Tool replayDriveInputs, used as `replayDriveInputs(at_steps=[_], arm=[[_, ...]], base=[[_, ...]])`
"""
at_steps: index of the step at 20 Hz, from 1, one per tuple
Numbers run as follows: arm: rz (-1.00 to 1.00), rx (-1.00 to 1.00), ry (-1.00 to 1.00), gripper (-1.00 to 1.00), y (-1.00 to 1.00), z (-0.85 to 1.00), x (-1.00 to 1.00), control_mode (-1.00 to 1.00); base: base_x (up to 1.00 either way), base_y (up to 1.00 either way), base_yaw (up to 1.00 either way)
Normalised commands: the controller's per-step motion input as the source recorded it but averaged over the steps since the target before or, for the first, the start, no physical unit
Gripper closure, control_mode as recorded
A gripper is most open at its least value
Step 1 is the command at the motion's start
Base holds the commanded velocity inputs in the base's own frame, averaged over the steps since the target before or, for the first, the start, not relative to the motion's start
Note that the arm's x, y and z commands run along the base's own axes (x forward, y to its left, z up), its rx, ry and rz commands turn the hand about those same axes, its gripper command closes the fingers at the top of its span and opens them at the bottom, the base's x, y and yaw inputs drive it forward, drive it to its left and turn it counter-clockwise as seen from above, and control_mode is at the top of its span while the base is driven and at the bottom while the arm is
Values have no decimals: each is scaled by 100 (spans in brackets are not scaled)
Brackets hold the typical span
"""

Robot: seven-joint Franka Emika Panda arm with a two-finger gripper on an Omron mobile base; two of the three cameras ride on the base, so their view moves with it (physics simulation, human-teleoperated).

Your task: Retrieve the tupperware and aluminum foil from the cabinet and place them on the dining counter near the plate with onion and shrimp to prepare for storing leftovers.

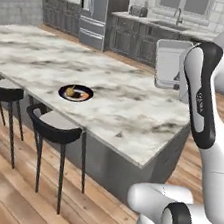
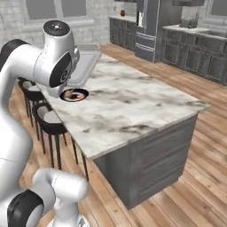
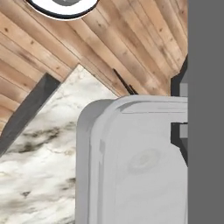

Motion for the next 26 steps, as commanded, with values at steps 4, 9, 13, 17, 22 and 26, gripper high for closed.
replayDriveInputs(at_steps=[4, 9, 13, 17, 22, 26], arm=[[0, 0, 0, 100, 0, 0, 0, 100], [0, 0, 0, 100, 0, 0, 0, 100], [0, 0, 0, 100, 0, 0, 0, 100], [0, 0, 0, 100, 0, 0, 0, 100], [-10, -4, 6, 100, 7, -12, 5, -100], [-9, -3, 26, 100, 3, -51, 20, -100]], base=[[47, 100, -55], [45, 100, -53], [37, 100, -53], [23, 100, -52], [7, 50, -24], [0, 0, 0]])
